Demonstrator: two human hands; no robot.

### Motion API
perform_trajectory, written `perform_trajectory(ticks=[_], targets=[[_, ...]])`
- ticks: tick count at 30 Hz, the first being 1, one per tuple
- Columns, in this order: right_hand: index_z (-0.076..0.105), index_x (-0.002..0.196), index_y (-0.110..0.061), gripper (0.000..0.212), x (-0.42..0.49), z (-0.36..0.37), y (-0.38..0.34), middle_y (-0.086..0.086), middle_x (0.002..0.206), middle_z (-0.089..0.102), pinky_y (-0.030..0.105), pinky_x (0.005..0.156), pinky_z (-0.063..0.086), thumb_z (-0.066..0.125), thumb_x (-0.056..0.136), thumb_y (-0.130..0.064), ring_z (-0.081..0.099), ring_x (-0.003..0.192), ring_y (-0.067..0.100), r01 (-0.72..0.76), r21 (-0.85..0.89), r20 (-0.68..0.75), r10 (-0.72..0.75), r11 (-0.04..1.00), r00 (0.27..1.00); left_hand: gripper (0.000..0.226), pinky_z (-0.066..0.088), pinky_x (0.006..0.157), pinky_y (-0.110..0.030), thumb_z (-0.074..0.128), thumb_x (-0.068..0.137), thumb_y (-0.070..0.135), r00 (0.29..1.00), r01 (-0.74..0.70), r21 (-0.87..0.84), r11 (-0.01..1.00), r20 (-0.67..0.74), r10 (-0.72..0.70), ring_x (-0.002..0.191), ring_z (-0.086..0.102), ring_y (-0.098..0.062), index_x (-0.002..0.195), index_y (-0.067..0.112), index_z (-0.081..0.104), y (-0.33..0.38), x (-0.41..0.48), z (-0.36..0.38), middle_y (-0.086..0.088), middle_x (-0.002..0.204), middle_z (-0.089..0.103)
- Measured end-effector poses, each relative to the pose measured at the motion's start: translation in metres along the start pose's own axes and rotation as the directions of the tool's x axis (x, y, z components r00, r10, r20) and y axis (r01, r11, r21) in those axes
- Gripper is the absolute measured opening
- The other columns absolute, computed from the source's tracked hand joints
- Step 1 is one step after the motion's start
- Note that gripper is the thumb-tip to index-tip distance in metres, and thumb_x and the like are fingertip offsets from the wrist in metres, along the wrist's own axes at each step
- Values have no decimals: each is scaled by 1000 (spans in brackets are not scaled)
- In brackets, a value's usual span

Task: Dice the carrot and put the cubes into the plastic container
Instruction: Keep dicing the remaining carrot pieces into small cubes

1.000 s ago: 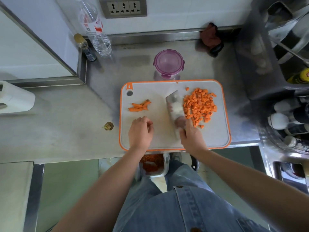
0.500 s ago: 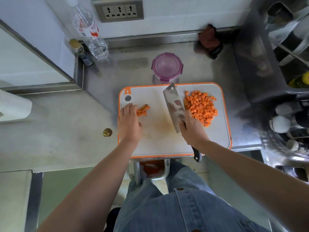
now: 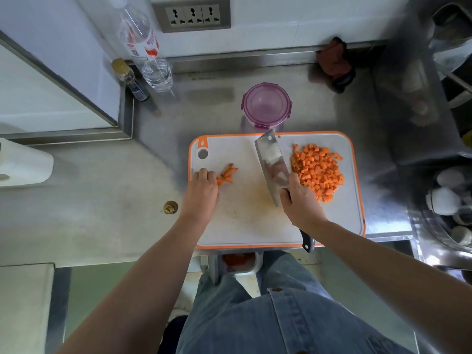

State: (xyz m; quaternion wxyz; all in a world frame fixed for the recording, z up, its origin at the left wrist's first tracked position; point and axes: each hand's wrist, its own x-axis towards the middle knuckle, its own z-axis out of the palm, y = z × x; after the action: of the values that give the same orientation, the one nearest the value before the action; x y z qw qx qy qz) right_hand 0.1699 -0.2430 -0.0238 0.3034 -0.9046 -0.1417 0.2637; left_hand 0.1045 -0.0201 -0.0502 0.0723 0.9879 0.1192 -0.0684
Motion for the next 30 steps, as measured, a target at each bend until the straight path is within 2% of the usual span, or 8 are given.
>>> perform_trajectory(ticks=[5,8,11,16,18,22,26,30], targets=[[37,111,-8,13,-1,-2,-1,7,58,51,44,41,48,35,99,-12,48,44,17,4,-1,-1,-4,1000,1000,23,41,82,-31,43,91,-5,991,-103,180,978,109,84,95,47,-24,106,5,56,-1,-7,12,-11,102,51],[38,109,-8,11,-3,-2,0,6,59,51,45,41,49,35,100,-13,49,44,17,19,0,-3,-19,1000,1000,18,45,75,-26,60,86,0,994,-102,206,973,71,89,88,51,-20,102,6,60,8,-11,8,-8,95,54],[37,103,-10,4,-6,-3,4,6,58,49,41,40,47,36,100,-13,47,43,16,29,-16,-8,-29,999,1000,29,52,64,-29,79,71,0,994,-84,53,995,-66,88,76,57,-23,95,2,62,27,-11,7,-12,86,57],[36,101,-13,4,-14,-8,13,2,59,47,31,39,37,37,100,-16,46,46,16,19,-40,-38,-21,999,999,35,53,55,-28,90,52,3,952,-301,-29,953,-58,299,68,58,-20,76,6,64,76,-11,7,-8,76,57],[36,103,-11,6,-16,-11,17,1,59,46,29,41,31,38,100,-17,44,47,15,12,-52,-46,-14,999,999,30,51,61,-26,87,61,7,940,-342,-57,938,-23,341,72,57,-18,82,8,66,93,-9,10,-6,80,58],[36,104,-10,8,-20,-15,21,-1,58,43,24,43,25,39,101,-17,41,48,13,26,-83,-52,-30,996,998,30,43,89,-31,60,93,17,953,-289,-172,942,38,300,104,50,-23,121,7,53,101,-5,18,-10,115,51],[37,104,-10,7,-22,-12,24,0,59,45,25,44,27,39,100,-16,43,49,16,49,-84,-60,-54,995,997,54,49,91,-38,79,75,25,961,-271,-227,935,-10,276,104,52,-29,120,8,54,86,-11,14,-13,113,50],[36,103,-11,6,-21,-9,25,2,58,46,26,44,27,38,100,-16,44,48,18,48,-63,-75,-52,997,996,55,49,90,-36,76,71,28,968,-249,-157,956,-9,250,102,54,-26,120,11,55,61,-20,12,-8,111,52]])
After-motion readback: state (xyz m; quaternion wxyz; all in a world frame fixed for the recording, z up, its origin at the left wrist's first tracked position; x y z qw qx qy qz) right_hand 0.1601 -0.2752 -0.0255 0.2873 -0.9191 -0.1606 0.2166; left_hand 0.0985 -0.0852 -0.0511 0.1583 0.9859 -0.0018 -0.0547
